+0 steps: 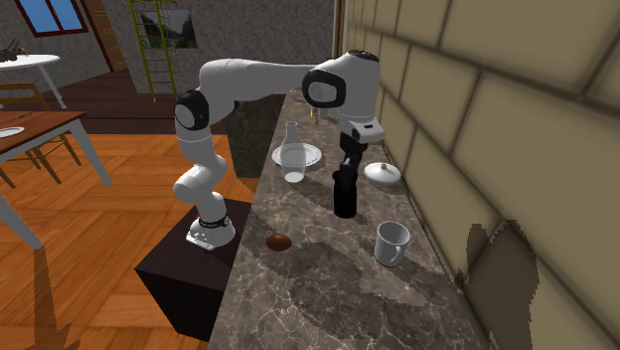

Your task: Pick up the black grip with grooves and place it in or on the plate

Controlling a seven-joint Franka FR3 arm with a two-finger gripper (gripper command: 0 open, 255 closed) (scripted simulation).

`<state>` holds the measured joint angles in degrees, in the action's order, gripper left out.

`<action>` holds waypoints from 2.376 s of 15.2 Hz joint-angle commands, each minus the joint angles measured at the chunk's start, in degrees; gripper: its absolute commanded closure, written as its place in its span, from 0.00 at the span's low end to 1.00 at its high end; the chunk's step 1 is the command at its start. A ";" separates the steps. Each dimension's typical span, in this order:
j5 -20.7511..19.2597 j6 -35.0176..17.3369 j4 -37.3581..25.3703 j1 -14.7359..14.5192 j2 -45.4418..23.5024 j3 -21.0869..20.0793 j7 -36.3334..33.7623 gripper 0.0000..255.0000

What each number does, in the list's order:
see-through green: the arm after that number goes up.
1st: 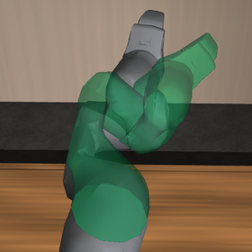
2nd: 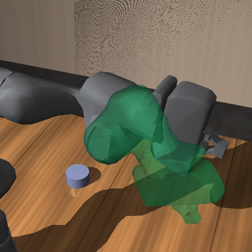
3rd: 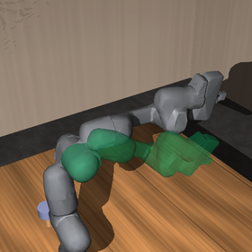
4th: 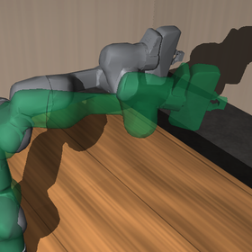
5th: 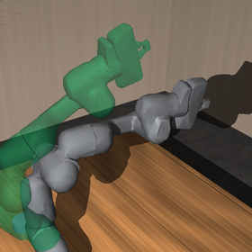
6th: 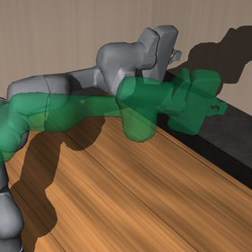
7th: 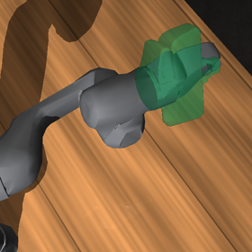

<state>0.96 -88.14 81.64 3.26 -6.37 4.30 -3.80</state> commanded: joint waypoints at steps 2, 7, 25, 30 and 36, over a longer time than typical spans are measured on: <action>0.07 2.54 -3.36 0.05 -0.81 0.02 0.01 1.00; -0.33 3.43 0.05 -1.87 3.54 -1.40 -3.27 1.00; 1.99 5.25 16.31 -11.40 22.00 -13.80 -25.17 1.00; 3.54 6.54 16.56 -13.77 23.86 -18.13 -31.90 1.00; 5.22 8.09 14.64 -16.52 24.05 -23.79 -40.51 1.00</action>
<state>5.83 -80.17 96.32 -12.74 17.47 -18.47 -42.67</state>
